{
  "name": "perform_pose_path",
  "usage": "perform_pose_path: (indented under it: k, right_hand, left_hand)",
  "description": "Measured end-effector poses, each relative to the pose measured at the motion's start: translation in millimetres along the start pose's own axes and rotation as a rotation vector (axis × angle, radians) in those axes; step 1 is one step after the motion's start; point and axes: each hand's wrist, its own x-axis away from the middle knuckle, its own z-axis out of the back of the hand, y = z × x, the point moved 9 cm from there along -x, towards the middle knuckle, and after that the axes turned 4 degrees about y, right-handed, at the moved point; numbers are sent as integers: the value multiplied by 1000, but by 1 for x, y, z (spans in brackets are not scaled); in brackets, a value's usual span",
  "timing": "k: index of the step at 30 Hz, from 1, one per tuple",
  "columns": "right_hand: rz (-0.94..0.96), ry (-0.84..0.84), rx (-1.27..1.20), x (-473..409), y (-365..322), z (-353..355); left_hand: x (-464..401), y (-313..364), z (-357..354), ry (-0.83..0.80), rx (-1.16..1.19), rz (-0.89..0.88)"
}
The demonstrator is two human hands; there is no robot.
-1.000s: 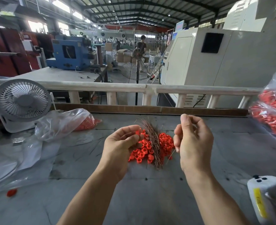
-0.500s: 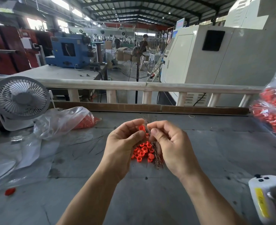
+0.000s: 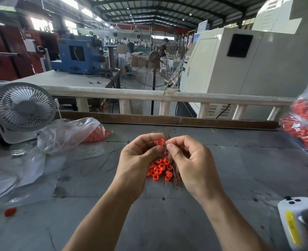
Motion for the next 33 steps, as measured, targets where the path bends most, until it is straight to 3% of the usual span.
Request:
perform_pose_path:
  k: [33]
  right_hand:
    - [13,69,25,1,0,0]
  left_hand:
    - [3,9,1,43,-169,-139]
